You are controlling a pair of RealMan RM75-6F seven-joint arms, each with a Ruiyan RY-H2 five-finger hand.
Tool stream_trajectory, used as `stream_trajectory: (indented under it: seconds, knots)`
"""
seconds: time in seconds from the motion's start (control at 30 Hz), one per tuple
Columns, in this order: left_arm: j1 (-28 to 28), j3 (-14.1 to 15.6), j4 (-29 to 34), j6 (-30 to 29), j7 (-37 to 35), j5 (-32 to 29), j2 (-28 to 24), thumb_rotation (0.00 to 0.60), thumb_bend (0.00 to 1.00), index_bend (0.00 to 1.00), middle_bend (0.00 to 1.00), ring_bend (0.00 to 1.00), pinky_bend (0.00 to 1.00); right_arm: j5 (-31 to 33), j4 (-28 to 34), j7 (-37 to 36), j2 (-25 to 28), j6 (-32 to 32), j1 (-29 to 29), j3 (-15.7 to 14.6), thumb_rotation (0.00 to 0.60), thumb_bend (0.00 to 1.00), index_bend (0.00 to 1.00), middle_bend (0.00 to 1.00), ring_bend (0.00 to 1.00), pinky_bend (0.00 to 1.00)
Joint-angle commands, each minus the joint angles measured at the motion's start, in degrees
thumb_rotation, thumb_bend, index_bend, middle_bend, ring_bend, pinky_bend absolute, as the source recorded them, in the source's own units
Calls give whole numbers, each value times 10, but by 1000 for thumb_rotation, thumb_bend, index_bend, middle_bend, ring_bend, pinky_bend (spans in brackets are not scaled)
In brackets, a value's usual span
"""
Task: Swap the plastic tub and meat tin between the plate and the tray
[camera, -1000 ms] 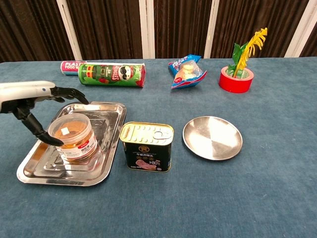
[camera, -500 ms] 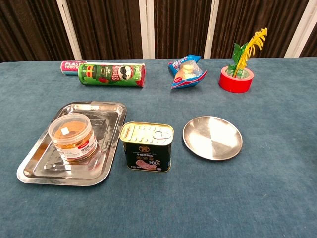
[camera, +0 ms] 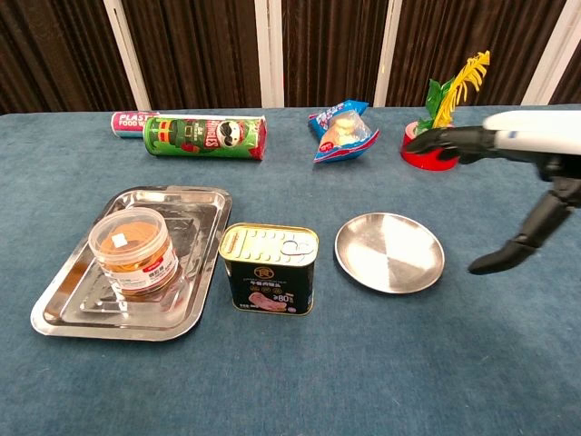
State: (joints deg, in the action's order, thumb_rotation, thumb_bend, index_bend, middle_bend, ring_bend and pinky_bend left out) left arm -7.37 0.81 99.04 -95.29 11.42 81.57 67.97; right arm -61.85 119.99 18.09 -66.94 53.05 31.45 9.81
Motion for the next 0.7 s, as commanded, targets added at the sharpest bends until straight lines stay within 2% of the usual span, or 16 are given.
stream_trajectory:
  seconds: [0.03, 0.17, 0.27, 0.53, 0.7]
  knots:
    - [2, -7, 0, 8, -2, -8, -2, 600, 7, 187, 0, 0, 26, 124, 49, 112, -60, 24, 76, 12, 600, 0, 0, 0, 0, 0]
    - [6, -14, -1, 12, -14, -8, -4, 600, 8, 188, 0, 0, 26, 176, 43, 143, -117, 63, 103, 12, 600, 0, 0, 0, 0, 0]
    - [10, -19, 0, 12, -21, -11, -7, 600, 8, 189, 0, 0, 26, 191, 27, 152, -154, 89, 113, 9, 600, 0, 0, 1, 0, 0]
    - [19, -28, 0, 8, -25, -6, -6, 600, 23, 195, 0, 0, 26, 164, -28, 128, -224, 133, 103, -7, 600, 0, 7, 86, 84, 0]
    - [24, -34, 1, 8, -26, -5, -4, 600, 23, 209, 0, 0, 26, 146, -69, 115, -255, 149, 97, -11, 600, 0, 77, 149, 154, 0]
